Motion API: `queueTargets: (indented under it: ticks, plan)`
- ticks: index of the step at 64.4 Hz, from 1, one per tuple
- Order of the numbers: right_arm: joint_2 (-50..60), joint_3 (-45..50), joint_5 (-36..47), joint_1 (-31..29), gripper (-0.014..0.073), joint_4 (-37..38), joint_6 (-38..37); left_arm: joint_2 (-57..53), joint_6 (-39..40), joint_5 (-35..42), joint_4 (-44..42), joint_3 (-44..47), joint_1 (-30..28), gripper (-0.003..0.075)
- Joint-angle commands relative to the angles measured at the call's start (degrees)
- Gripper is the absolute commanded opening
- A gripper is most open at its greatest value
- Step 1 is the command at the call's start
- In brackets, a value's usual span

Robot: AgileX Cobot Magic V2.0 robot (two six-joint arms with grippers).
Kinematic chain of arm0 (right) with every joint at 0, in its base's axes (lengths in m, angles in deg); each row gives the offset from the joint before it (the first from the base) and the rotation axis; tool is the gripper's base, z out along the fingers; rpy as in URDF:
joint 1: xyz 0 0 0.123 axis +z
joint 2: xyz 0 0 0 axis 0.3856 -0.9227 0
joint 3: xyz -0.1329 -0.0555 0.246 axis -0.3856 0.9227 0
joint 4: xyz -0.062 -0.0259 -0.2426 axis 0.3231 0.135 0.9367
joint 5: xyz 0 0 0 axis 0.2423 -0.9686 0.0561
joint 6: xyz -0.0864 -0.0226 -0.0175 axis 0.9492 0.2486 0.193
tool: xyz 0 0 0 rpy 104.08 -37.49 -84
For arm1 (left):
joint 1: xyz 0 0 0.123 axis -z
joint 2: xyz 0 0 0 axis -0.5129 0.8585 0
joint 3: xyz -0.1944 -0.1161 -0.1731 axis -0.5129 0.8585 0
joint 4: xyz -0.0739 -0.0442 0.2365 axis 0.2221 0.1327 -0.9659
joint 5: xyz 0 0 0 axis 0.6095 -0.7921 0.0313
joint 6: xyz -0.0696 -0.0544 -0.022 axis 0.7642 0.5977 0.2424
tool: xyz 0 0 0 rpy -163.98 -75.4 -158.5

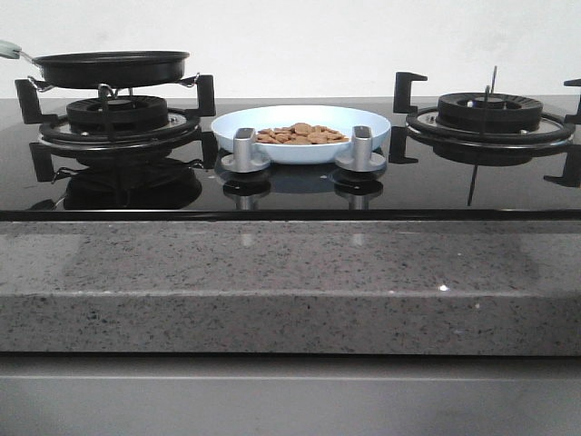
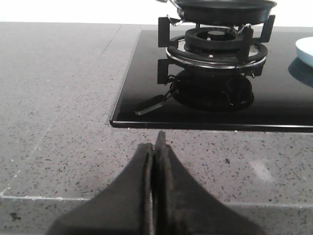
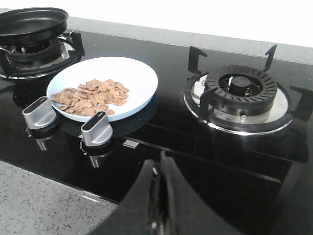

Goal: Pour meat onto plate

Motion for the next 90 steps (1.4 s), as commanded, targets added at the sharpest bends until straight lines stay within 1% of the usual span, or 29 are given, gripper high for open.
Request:
queueTargets:
  ticks: [1, 48, 52, 61, 64, 68, 76, 79, 83, 90]
  plan:
    - [0.2, -1.7, 4.3, -0.1, -0.006, -0.2, 0.6, -0.9, 0.4, 4.8, 0.7, 0.3, -0.2, -0.002]
    - [0.2, -1.6, 4.3, 0.2, -0.006, -0.2, 0.6, -0.9, 0.4, 4.8, 0.7, 0.3, -0.2, -0.002]
    - [0.2, -1.3, 6.0, 0.6, -0.006, 0.0, 0.6, -0.9, 0.4, 4.8, 0.7, 0.3, -0.2, -0.002]
    - [1.9, 2.0, 14.1, 0.4, -0.006, 1.4, -0.1, -0.9, 0.4, 4.8, 0.7, 0.3, -0.2, -0.002]
    - [3.5, 3.8, 16.1, -0.1, -0.006, 3.2, -1.6, -0.9, 0.4, 4.8, 0.7, 0.3, -0.2, -0.002]
    - [6.1, 6.6, 16.9, -1.8, -0.006, 6.9, -5.9, -0.9, 0.4, 4.8, 0.7, 0.3, -0.2, -0.002]
    - [12.8, 13.5, 16.9, -7.5, -0.006, 13.8, -18.5, -0.9, 0.4, 4.8, 0.7, 0.3, -0.2, -0.002]
    - [16.0, 16.1, 16.9, -9.9, -0.006, 14.9, -21.6, -0.9, 0.4, 4.8, 0.7, 0.3, -0.2, -0.002]
    - [20.0, 19.6, 16.8, -11.7, -0.006, 15.9, -22.4, -0.9, 0.4, 4.8, 0.7, 0.3, -0.2, -0.002]
    - [25.9, 24.8, 16.1, -12.1, -0.006, 17.9, -22.4, -0.9, 0.4, 4.8, 0.7, 0.3, -0.2, -0.002]
